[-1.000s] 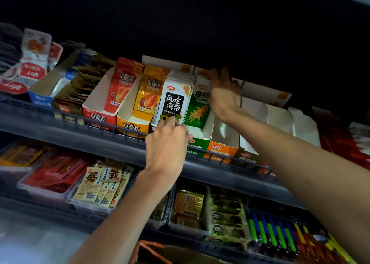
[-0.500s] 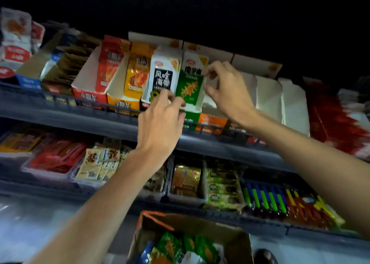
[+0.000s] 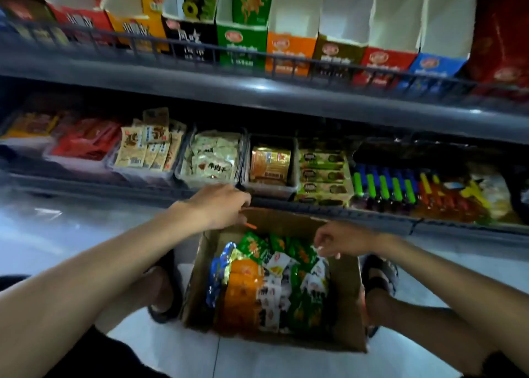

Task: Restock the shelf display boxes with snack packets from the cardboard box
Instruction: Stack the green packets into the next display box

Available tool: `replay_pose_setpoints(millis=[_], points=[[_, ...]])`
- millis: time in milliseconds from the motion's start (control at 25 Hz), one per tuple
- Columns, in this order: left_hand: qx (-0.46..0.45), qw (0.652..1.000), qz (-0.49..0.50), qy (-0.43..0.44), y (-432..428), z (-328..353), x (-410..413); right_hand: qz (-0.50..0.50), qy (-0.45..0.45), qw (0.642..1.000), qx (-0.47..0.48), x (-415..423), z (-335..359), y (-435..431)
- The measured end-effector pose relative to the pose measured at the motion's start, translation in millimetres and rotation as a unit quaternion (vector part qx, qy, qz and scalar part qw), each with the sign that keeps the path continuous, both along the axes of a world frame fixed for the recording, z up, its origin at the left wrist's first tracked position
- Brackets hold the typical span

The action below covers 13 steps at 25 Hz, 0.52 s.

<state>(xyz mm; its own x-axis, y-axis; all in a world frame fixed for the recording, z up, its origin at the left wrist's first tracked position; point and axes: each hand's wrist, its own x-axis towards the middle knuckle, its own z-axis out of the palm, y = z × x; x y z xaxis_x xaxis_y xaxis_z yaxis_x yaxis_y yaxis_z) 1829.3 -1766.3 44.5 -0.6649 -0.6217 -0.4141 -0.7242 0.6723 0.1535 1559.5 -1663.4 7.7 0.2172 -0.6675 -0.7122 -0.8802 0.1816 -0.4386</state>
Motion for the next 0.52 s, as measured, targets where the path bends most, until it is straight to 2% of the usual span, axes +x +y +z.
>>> replay_pose_setpoints(millis=[160, 320, 400, 520], points=[[-0.021, 0.989, 0.125, -0.075, 6.6, -52.1, 11.6, -0.017, 0.045, 0.999, 0.019, 9.0, -93.1, 10.3], [0.019, 0.968, 0.223, -0.111, 17.8, -107.8, 25.2, -0.009, 0.079, 0.996, 0.031, 16.3, -155.9, 20.1], [0.042, 0.968, 0.223, -0.109, 23.9, -126.3, 29.8, -0.004, 0.108, 0.994, 0.017, 7.3, -171.4, 24.9], [0.001, 0.978, 0.178, -0.110, 24.3, -137.4, 34.4, 0.092, 0.156, 0.983, -0.026, -2.4, -190.6, 35.5]])
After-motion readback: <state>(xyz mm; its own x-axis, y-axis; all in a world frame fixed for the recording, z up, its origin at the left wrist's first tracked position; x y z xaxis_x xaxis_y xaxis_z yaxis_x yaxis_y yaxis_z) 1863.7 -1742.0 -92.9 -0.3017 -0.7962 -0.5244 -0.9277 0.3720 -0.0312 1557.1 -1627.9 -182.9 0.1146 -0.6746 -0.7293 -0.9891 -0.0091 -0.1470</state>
